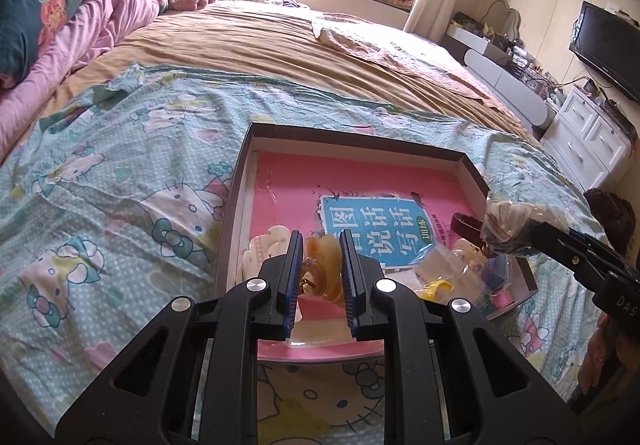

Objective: Organize jewelry
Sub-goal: 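Carry both items into the tray and open both tools to release them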

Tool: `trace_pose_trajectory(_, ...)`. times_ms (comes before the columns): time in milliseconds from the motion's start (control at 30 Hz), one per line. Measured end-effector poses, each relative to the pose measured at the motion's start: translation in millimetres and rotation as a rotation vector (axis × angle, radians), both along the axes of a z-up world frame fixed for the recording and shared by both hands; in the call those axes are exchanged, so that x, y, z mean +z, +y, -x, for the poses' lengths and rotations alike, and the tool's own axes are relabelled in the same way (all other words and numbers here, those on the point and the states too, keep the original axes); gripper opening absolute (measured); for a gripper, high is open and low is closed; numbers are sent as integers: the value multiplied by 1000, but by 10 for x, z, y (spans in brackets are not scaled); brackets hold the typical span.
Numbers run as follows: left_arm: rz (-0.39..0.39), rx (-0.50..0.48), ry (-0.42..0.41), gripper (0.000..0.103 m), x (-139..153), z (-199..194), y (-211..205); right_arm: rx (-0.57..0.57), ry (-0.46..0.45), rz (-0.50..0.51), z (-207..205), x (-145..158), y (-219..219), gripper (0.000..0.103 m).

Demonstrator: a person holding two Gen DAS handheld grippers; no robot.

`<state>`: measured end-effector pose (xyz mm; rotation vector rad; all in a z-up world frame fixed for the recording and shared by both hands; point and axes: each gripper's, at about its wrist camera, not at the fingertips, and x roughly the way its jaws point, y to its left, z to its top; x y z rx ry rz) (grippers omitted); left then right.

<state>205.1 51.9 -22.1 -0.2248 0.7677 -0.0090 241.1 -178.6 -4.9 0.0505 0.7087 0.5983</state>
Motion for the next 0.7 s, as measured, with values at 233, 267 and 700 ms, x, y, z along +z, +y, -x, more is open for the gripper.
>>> trace_pose_trajectory(233,-25,1,-10,12,-37,-19,28,8,8,10,-65,-46,112,39)
trace_pose_trajectory(267,-30,0,-10,12,-47,-22,31,9,8,11,-71,-49,124,39)
trace_pose_trajectory(700,-124,-1,-4,12,-122,-68,-10,9,14,72,-224,-205,348,39)
